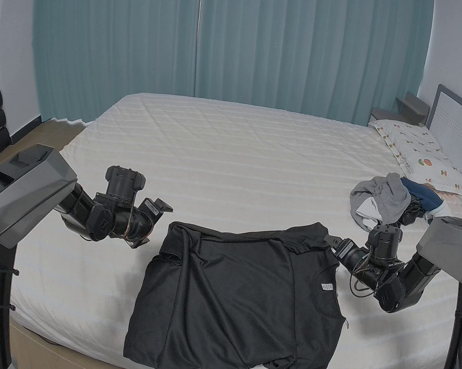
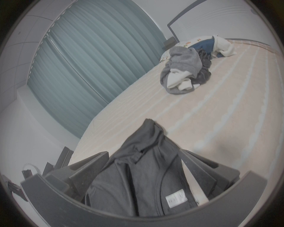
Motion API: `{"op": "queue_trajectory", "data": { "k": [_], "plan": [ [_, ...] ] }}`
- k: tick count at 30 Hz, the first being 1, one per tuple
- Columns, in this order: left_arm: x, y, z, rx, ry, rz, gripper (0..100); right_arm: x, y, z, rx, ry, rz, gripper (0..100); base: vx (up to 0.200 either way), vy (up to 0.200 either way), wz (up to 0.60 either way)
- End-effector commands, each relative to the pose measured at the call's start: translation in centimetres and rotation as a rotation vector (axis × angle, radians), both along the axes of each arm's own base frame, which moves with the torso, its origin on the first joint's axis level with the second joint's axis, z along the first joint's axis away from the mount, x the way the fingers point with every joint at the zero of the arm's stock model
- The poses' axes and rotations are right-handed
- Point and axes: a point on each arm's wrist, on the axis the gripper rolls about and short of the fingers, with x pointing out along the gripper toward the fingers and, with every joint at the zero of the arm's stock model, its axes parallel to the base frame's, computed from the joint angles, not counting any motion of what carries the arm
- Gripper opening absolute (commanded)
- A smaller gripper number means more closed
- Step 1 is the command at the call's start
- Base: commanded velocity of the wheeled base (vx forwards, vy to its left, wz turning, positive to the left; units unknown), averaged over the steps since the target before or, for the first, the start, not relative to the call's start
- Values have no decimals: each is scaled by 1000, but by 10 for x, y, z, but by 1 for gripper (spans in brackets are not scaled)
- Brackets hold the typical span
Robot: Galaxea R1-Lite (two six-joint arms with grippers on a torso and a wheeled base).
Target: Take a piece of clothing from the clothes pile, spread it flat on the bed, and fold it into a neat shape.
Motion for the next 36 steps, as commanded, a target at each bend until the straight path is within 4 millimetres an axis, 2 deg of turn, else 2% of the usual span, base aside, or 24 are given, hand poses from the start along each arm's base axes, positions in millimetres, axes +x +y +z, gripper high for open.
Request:
{"op": "queue_trajectory", "data": {
  "k": [1,5,10,13,18,19,28,36],
  "plan": [
    [-19,18,19,-27,4,22,100,-34,-10,5,22,42,45,100,0,0,0],
    [-44,22,27,-34,-21,-19,100,-55,-15,0,24,107,58,100,0,0,0],
    [-85,26,25,-37,-38,-30,100,-66,-22,-12,41,177,45,100,0,0,0],
    [-110,30,18,-41,-25,-27,100,-74,-24,-22,58,230,63,100,0,0,0],
    [-133,29,1,-32,43,-25,100,-88,-27,-32,62,295,85,100,0,0,0],
    [-142,28,-5,-46,77,-26,100,-96,-27,-36,49,328,94,100,0,0,0],
    [-155,22,-30,-41,74,-50,100,-110,-29,-49,31,403,117,100,0,0,0],
    [-160,22,-32,-49,35,-50,100,-114,-34,-46,77,412,143,100,0,0,0]
  ]
}}
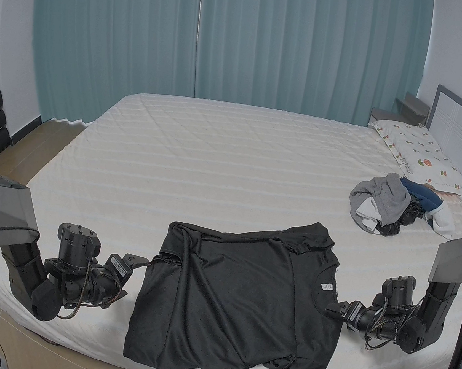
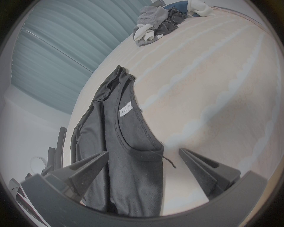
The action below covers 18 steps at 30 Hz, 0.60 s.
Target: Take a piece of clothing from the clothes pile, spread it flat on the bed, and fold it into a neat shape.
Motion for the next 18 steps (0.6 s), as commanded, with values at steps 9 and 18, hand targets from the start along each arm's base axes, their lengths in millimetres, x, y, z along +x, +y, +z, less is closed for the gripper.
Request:
{"op": "queue_trajectory", "data": {
  "k": [9,18],
  "plan": [
    [-6,0,-8,8,35,-4,100,-8,1,-1,2,26,11,100,-178,0,0],
    [-5,0,-8,7,33,-4,100,-7,7,1,15,-2,33,100,-156,0,0]
  ]
}}
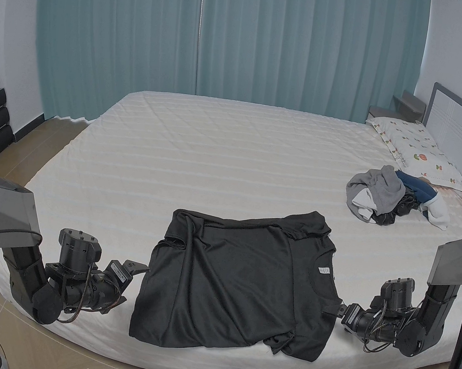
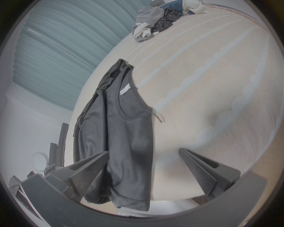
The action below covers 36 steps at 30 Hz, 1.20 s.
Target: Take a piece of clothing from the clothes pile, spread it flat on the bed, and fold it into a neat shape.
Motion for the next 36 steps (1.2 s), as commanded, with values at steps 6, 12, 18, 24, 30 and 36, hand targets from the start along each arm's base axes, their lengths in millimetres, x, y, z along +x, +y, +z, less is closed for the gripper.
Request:
{"op": "queue_trajectory", "data": {
  "k": [6,12,18,24,30,36],
  "plan": [
    [1,0,0,-1,-1,0,100,6,9,-6,51,-45,-6,100,0,0,0],
    [2,-1,-1,-1,-2,0,100,19,14,-10,58,-94,-5,100,0,0,0],
    [2,-1,-2,5,0,-4,100,17,19,-13,38,-89,7,0,0,0,0],
    [0,-2,-5,14,4,-14,100,14,1,-8,-1,-95,-28,0,0,0,0],
    [0,-4,-7,33,8,-20,100,17,-22,3,-25,-138,-74,0,0,0,0],
    [-1,-6,-10,58,9,-35,100,21,-39,16,-19,-188,-121,0,0,0,0]
  ]
}}
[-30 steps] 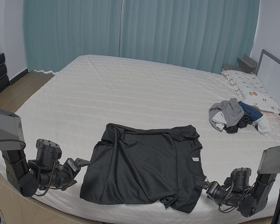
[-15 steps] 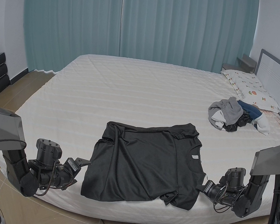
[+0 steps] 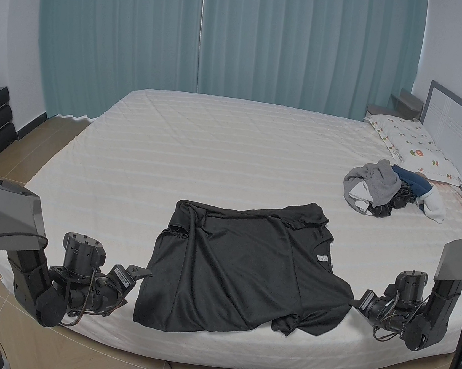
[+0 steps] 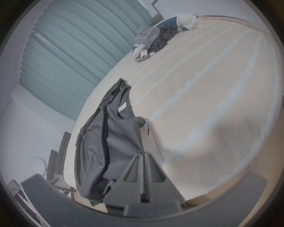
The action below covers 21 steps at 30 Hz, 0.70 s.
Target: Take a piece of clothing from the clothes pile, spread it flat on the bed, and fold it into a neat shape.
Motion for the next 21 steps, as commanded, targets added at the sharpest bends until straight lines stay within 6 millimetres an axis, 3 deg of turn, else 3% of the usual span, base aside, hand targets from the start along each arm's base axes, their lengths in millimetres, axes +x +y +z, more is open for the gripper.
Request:
{"op": "queue_trajectory", "data": {
  "k": [1,12,21],
  "plan": [
    [-1,-2,-4,20,8,-18,100,3,-12,13,7,-48,-34,0,0,0,0],
    [-9,-23,-23,200,12,-90,100,18,-30,3,23,-71,-83,0,0,0,0],
    [-12,-32,-37,304,19,-128,100,26,-41,9,25,-120,-119,0,0,0,0]
  ]
}}
